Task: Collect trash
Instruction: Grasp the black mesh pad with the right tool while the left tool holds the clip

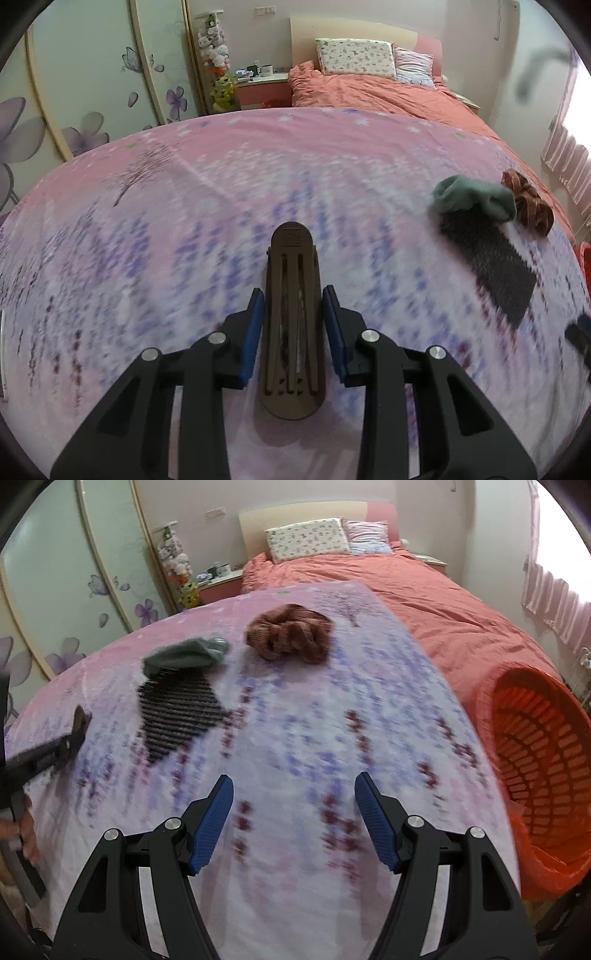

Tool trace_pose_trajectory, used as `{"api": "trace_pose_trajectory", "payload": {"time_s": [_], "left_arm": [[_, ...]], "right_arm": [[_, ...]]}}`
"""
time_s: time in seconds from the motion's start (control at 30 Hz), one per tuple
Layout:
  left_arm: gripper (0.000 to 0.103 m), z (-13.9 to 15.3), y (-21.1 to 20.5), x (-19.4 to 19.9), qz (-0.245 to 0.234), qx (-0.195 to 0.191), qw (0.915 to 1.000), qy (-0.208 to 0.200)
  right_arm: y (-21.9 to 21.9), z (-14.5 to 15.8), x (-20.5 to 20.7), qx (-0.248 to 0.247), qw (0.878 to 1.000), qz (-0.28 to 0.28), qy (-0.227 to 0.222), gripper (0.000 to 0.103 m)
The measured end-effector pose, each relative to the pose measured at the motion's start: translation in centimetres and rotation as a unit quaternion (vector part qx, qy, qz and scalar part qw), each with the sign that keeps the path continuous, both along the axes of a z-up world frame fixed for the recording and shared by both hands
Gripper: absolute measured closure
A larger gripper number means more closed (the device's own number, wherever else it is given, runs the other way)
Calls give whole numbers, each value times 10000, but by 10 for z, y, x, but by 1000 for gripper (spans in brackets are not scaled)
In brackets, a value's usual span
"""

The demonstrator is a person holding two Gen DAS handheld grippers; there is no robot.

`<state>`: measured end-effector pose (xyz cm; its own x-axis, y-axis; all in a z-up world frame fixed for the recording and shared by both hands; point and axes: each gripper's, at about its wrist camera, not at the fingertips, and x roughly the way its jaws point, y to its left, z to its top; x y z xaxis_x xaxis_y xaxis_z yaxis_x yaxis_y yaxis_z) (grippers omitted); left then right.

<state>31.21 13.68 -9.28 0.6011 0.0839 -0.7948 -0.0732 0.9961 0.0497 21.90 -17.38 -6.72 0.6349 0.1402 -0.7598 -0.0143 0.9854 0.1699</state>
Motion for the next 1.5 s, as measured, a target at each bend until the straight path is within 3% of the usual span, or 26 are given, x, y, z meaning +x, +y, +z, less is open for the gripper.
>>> {"api": "trace_pose_trajectory", "payload": {"time_s": [0.13,0.23,0.3,0.4,0.6,0.67,0.8,0.9,1.03,1.2,1.37,1.5], "left_arm": [[70,-2,6,-11,-58,-17,9999,-97],[69,-2,5,-10,-58,7,9999,-94],[69,-2,5,-11,-54,-13,9999,-94],[68,-2,8,-11,-12,-145,9998,-103],[67,-3,12,-13,-5,-152,9998,-103],[67,-3,13,-13,-1,-185,9998,-106],[67,-2,16,-13,4,-184,9998,-105],[67,-1,16,-12,7,-187,9998,-104],[67,-1,16,-12,5,-177,9998,-103],[67,-1,16,-12,4,-170,9998,-102],[67,-2,17,-12,9,-124,9999,-98],[66,-2,17,-11,15,-99,9999,-94]], "right_arm": [[33,7,19,91,9995,311,-48,26],[58,9,31,-52,9987,490,-90,26],[76,9,42,-222,9980,572,-154,17],[92,7,56,-416,9973,566,-196,14],[108,-6,86,-730,9957,542,151,13],[108,-5,87,-704,9961,518,140,23],[110,-3,78,-720,9951,678,-10,65],[111,-2,67,-739,9938,832,-60,87],[99,-2,48,-742,9935,855,-77,90],[57,-1,22,-726,9962,479,-83,90],[17,16,6,-398,9986,174,-295,91],[16,34,4,-196,9982,170,-549,91]]}}
